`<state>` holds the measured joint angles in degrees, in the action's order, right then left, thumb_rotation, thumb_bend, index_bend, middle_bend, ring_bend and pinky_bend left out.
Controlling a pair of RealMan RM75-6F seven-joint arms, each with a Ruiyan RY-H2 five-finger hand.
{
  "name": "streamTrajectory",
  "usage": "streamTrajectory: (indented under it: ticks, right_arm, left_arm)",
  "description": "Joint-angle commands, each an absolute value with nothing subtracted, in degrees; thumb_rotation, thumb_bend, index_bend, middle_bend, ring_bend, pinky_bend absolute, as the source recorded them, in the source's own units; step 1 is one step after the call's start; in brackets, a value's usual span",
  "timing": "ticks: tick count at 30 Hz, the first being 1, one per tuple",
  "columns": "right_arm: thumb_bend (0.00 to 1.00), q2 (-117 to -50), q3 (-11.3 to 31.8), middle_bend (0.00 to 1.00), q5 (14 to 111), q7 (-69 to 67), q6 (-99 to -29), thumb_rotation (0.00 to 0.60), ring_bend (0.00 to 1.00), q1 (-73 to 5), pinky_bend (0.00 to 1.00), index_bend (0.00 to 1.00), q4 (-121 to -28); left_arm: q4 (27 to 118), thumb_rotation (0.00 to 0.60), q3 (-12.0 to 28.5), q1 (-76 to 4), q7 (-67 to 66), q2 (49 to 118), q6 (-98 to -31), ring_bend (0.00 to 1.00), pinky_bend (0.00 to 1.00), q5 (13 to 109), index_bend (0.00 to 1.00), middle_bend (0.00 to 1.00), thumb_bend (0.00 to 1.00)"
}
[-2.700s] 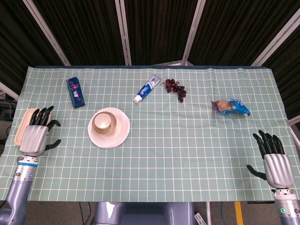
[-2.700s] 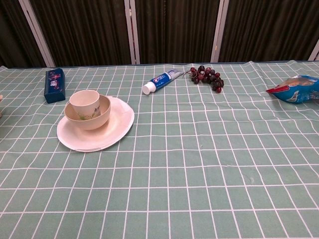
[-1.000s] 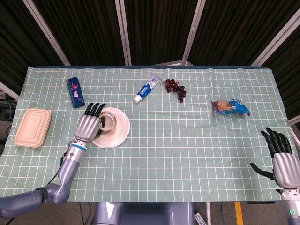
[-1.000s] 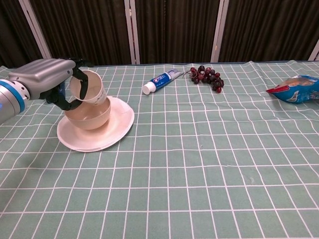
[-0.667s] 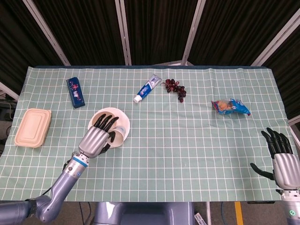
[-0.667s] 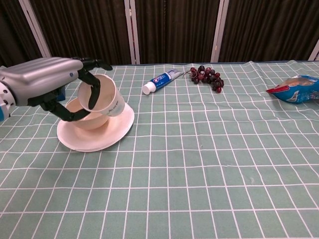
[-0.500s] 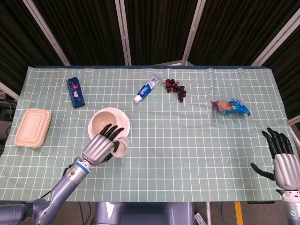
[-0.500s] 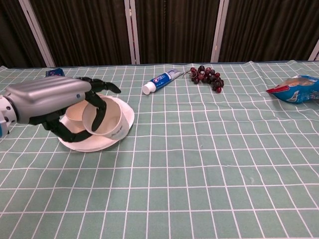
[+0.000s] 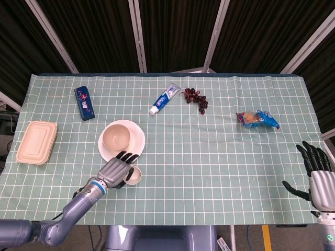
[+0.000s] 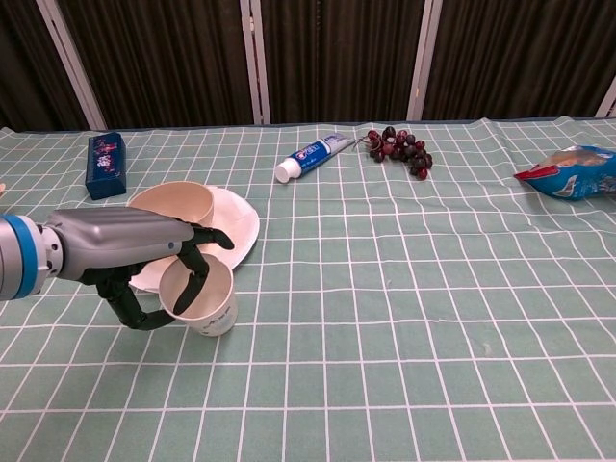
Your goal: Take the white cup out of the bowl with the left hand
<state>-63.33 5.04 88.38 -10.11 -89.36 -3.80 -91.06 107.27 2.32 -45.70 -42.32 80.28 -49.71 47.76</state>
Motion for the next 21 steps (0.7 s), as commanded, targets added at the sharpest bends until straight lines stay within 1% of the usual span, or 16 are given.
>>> streamTrajectory:
  ticks: [1,2,4,8,11,14,16,19,20,21]
  right_arm:
    - [0.07,-63.33,5.05,0.00,88.43,-10.13,-89.45,0.600,0.00,-3.76,0.00,0.07,-91.07]
    - [0.07,-63.34,5.06,0.00,88.43,-10.12,-89.49,0.600,0.00,-3.74,0.00,0.07,-91.07]
    - [0.07,-63.35,5.07,0.00,88.43,-10.11,-89.50,0.600,0.00,-3.73,0.00,0.07,-91.06]
    - [0.07,-63.43,5.06,0.00,88.41,-9.97,-89.48,0.600,0.00,-3.71,0.00,0.07,-91.04]
    - [0.07,-63.51,5.09,0.00,88.45,-9.71,-89.56,0.600,0.00,-3.70,0.00,0.07,-90.94]
    - [0.07,-63.56,5.15,0.00,88.35,-9.53,-89.55,0.600,0.00,-3.70,0.00,0.07,-90.84]
    - [0.07,-63.60,5.25,0.00,88.20,-9.35,-89.56,0.600,0.00,-3.70,0.00,0.07,-90.63]
    - [0.07,-63.68,5.39,0.00,87.74,-9.31,-89.37,0.600,0.00,-3.71,0.00,0.07,-90.56]
    - [0.07,-63.71,5.39,0.00,87.64,-9.03,-89.27,0.600,0.00,-3.71,0.00,0.07,-90.48]
    - [0.07,-63.78,5.41,0.00,87.59,-8.81,-89.23,0.600,0.00,-3.73,0.00,0.07,-90.45]
  left_arm:
    - [108.03,0.600,1.36,-47.52,-44.18,80.86,-50.75,0.00,0.00,45.61,0.52,0.00,0.56]
    - [108.09,0.600,1.18,-47.59,-44.17,81.04,-51.50,0.00,0.00,45.73,0.46,0.00,0.56]
    - [108.19,0.600,0.85,-47.57,-44.08,81.17,-52.54,0.00,0.00,46.15,0.39,0.00,0.55]
    - [108.90,0.600,0.52,-46.98,-42.86,80.77,-54.87,0.00,0.00,47.55,0.20,0.00,0.47]
    - [109.74,0.600,0.35,-45.63,-40.99,79.73,-57.66,0.00,0.00,50.99,0.12,0.00,0.46]
    - [111.06,0.600,-0.41,-43.56,-38.91,78.23,-60.82,0.00,0.00,55.49,0.08,0.00,0.44]
    - [112.00,0.600,-1.09,-42.00,-37.59,77.05,-63.02,0.00,0.00,58.45,0.07,0.00,0.43]
    - [112.58,0.600,-2.66,-38.13,-34.86,75.23,-68.86,0.00,0.00,65.25,0.07,0.00,0.42]
    - [112.39,0.600,-3.78,-35.98,-33.58,74.30,-71.92,0.00,0.00,68.41,0.07,0.00,0.42]
    - [112.04,0.600,-4.46,-34.69,-32.50,73.90,-73.59,0.00,0.00,70.55,0.07,0.00,0.41]
